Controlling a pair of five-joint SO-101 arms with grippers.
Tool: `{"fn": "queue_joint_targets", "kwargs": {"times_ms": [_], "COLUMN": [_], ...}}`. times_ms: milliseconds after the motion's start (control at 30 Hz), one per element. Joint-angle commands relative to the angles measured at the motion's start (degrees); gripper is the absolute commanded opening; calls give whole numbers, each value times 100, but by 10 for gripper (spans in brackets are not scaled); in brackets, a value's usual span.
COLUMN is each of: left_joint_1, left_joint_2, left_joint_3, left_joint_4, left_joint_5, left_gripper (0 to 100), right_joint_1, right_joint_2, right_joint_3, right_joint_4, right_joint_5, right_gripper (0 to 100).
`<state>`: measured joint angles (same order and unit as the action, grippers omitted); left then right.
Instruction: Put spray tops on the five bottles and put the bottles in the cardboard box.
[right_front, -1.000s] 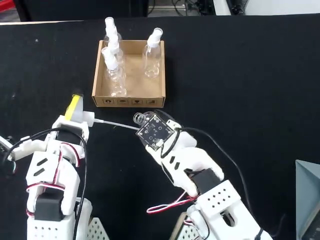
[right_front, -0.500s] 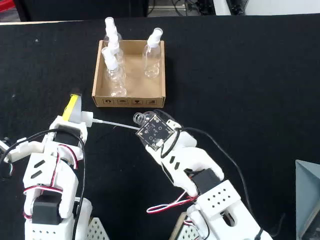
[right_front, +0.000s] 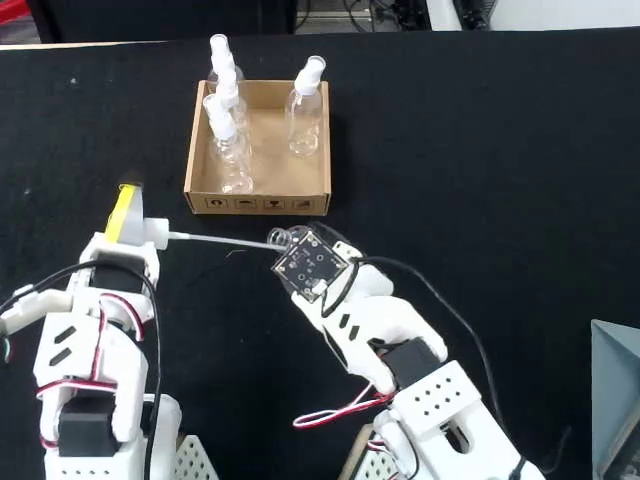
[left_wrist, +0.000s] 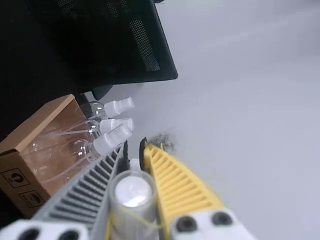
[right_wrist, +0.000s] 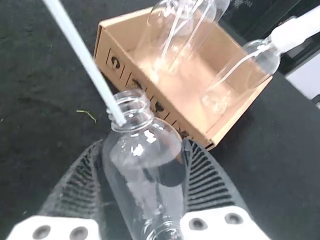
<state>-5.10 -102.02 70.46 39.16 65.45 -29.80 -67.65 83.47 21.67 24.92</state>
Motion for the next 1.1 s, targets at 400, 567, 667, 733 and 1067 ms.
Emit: {"fn": "queue_joint_targets", "kwargs": {"times_ms": [400,567,667,733,1067], "left_joint_1": [-664,-611,-611,-602,-321], "left_joint_2": [-26,-26,-26,-26,-26], "left_joint_3": [-312,-110,4,31,215], "left_joint_4": [18,-18,-9,9,18], "left_joint_5": [193,176,176,176,167], "left_gripper": [29,29,29,29,29], "right_joint_1": [-132,-132,-132,-132,-132], "right_joint_2": [-171,-171,-171,-171,-127], "right_joint_3": [-57,-75,-101,-66,-48], "right_joint_4": [-176,-176,-185,-360,-501], "right_joint_5": [-9,-9,-9,-9,-9], "right_gripper": [12,12,12,12,12]}}
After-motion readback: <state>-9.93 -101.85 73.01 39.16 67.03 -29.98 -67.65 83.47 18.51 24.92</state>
